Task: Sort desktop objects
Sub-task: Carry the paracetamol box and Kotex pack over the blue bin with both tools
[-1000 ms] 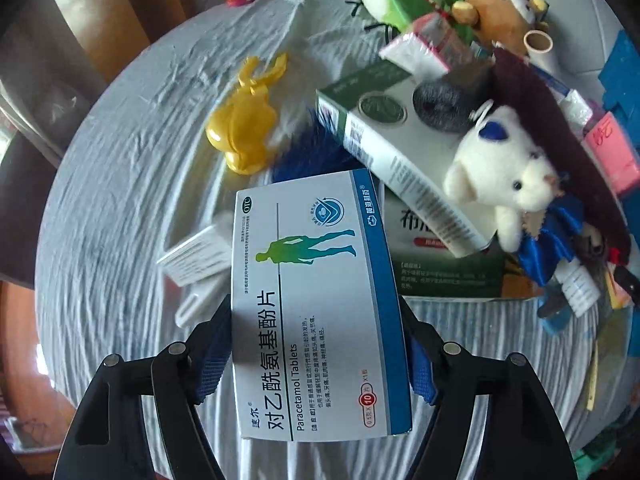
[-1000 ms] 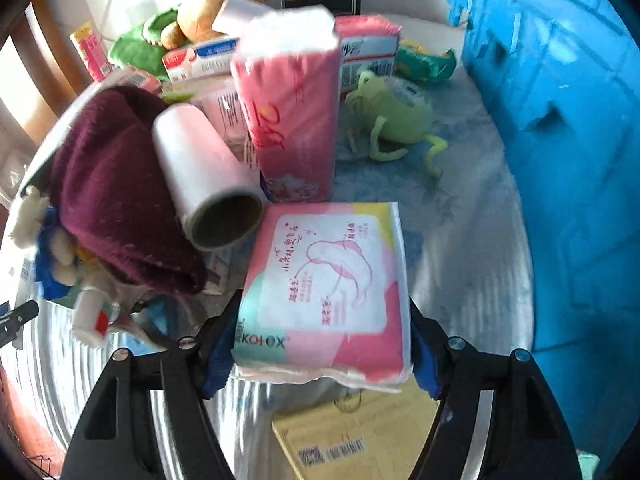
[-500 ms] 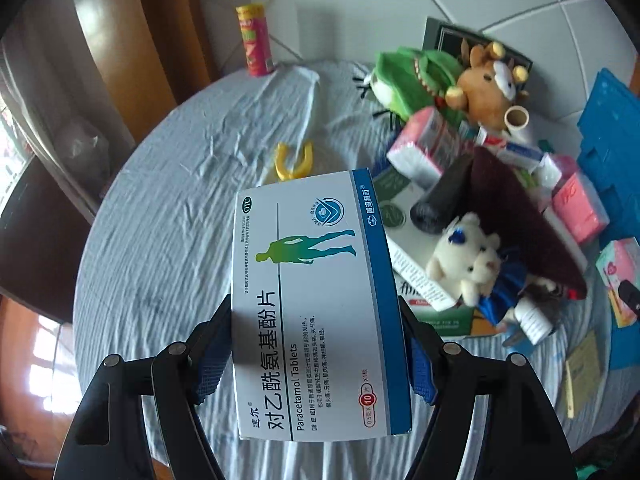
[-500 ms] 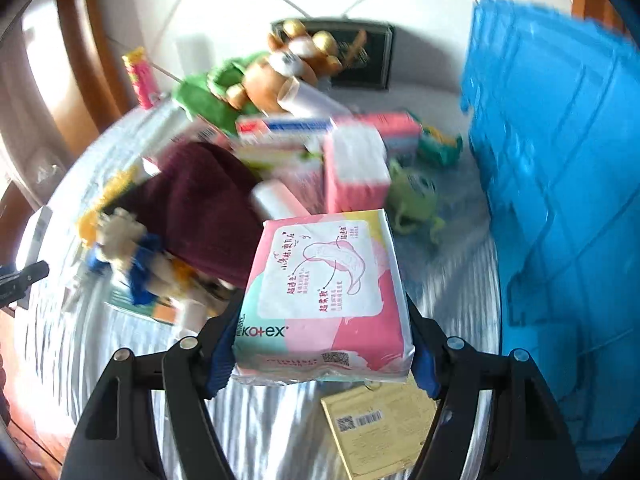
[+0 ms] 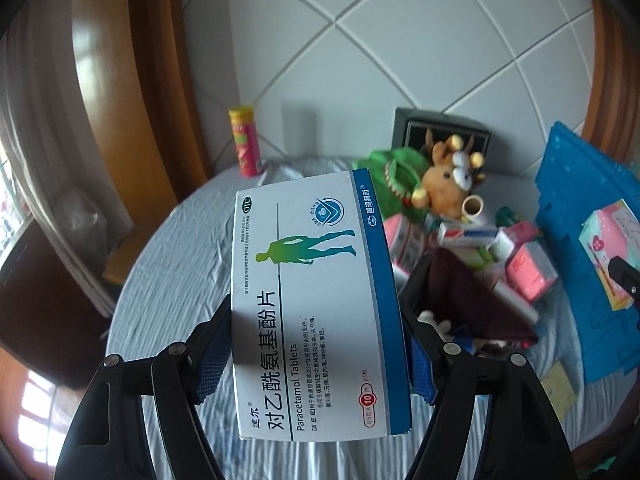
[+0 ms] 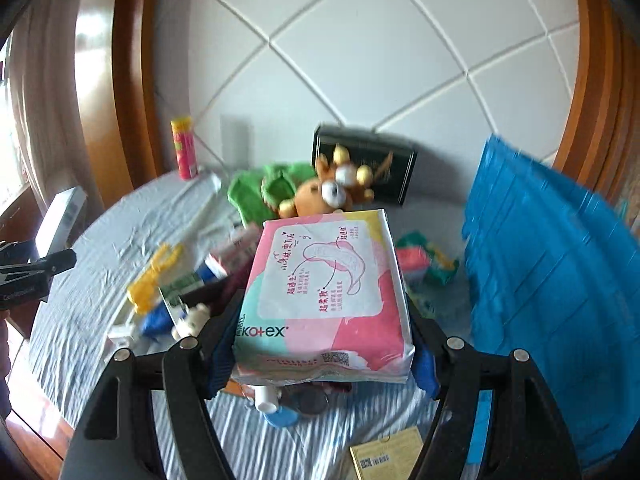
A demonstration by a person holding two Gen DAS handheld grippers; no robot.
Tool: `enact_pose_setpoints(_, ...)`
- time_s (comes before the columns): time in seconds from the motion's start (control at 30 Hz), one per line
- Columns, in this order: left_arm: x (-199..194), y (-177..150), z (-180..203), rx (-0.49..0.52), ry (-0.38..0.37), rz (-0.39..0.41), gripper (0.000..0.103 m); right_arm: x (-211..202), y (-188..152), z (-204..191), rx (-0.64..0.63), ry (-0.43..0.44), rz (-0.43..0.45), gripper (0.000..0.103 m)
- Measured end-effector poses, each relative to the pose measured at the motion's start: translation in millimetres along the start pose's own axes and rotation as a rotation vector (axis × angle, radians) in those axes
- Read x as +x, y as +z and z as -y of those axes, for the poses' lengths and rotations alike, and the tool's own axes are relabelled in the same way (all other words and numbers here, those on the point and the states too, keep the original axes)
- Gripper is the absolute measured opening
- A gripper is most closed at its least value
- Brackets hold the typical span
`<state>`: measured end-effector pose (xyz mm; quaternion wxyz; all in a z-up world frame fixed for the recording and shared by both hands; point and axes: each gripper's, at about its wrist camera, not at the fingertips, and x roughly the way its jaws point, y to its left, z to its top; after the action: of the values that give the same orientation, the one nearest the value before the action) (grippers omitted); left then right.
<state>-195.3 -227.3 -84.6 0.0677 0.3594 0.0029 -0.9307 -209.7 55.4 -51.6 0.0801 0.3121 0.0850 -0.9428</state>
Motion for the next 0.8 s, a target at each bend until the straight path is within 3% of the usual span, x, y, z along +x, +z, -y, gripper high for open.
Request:
enact_pose_setpoints(0.4, -39.1, 33.9, 32.8, 0.081, -0.117, 0.126, 0.073, -71.2, 25.1, -13.7, 0.023, -0.095, 0.146, 0.070)
enact_pose_setpoints(0.6, -58.6, 45.0, 75.8, 0.109, -0.155, 0.149, 0.073, -102.4, 35.2, 15.4, 0.040, -0.122, 0.207, 0.070)
enact_pose_setpoints(0.8, -83.3, 50.7, 145.3, 0.107, -0.170, 0.181, 0.073, -125.9, 32.6, 68.7, 0.059, -0.125, 0.248, 0.070)
